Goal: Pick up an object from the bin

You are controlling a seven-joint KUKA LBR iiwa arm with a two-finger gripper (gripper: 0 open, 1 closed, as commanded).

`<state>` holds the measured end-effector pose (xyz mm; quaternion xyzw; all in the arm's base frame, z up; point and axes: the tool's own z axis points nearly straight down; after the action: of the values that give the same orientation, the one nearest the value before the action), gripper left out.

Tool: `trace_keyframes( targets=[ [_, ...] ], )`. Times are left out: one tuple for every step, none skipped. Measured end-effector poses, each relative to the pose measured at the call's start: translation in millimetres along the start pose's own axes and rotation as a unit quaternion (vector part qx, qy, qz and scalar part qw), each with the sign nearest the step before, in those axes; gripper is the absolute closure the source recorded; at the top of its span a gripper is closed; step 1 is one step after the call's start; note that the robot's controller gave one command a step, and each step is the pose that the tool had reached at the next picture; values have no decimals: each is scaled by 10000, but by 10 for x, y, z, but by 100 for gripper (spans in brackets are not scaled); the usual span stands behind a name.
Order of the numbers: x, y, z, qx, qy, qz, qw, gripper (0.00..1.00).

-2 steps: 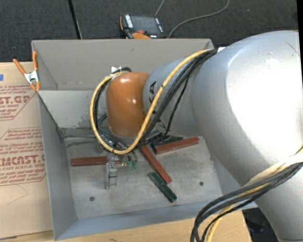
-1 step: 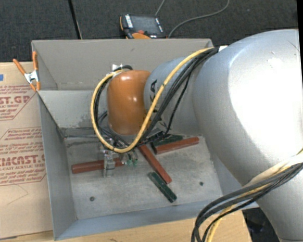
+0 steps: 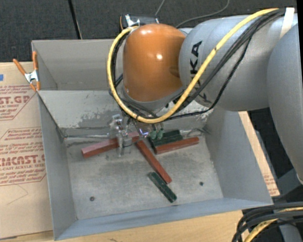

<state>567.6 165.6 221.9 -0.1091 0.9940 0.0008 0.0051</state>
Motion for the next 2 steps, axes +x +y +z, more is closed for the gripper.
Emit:
trace_keyframes(
  targets=[
    [15,1,46,-3,37,5,10000,0],
    [369,153,1479,-5,85,-918,9957,0]
  ],
)
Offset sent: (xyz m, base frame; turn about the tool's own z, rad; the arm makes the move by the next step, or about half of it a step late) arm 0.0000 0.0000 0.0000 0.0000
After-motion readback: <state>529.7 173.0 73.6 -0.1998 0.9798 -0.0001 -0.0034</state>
